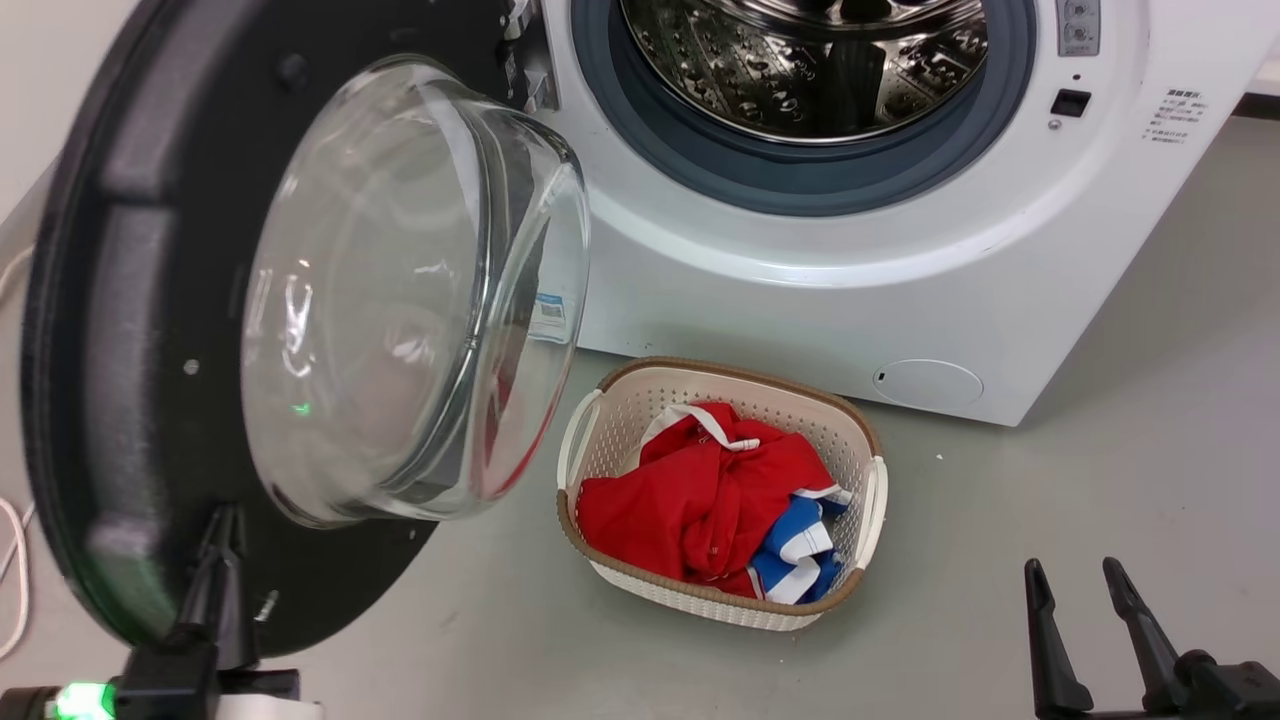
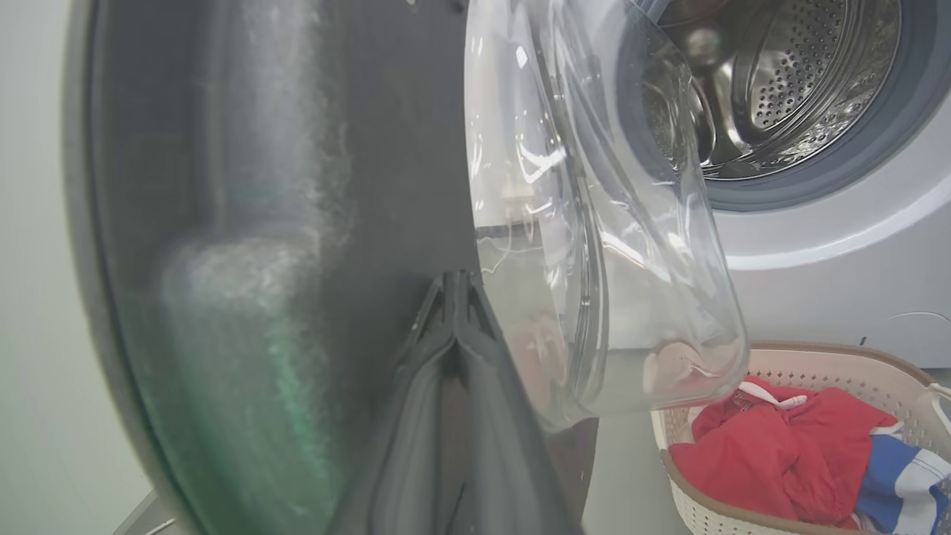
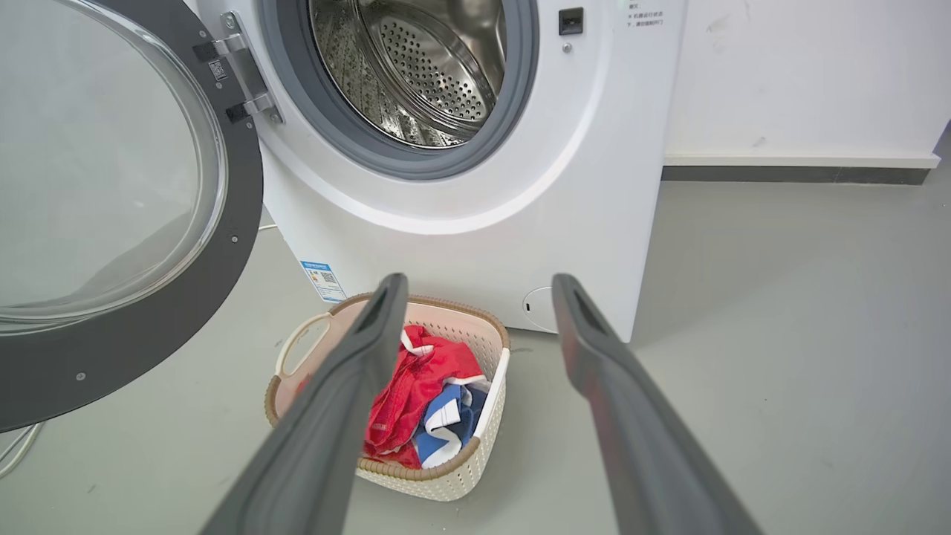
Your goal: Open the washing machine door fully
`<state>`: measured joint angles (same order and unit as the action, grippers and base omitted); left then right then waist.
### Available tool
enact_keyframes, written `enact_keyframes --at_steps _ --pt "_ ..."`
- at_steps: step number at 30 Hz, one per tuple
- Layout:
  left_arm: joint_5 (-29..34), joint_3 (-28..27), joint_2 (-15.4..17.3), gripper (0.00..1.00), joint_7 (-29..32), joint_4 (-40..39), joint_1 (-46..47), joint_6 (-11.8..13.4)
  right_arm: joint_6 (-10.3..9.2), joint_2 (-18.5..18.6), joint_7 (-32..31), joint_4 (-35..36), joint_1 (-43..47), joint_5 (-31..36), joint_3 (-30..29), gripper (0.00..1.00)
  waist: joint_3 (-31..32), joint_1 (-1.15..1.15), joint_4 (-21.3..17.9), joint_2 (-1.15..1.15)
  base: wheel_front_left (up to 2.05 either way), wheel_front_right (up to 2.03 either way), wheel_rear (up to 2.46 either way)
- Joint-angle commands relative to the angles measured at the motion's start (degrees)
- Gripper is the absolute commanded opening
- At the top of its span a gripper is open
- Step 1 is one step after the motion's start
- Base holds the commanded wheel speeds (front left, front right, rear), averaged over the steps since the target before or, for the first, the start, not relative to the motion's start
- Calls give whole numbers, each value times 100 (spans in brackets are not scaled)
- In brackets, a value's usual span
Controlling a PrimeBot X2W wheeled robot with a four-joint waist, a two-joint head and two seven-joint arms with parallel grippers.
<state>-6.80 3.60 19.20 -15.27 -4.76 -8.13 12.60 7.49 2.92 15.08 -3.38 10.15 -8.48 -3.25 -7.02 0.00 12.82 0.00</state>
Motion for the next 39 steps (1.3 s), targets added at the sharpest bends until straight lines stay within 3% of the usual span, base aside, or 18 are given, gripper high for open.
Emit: enact_keyframes --at_steps 1,11,39 --pt "-38 -95 6 0 21 53 48 7 1 -7 12 21 -80 20 -6 100 -25 0 1 0 0 0 0" --pt "-159 -843 102 0 19 334 327 -60 1 -8 12 55 -184 124 7 100 -224 0 -2 0 0 0 0" --pt "-349 -2282 713 0 19 2298 2163 -884 1 131 12 217 -610 406 -134 100 -1208 0 54 0 0 0 0"
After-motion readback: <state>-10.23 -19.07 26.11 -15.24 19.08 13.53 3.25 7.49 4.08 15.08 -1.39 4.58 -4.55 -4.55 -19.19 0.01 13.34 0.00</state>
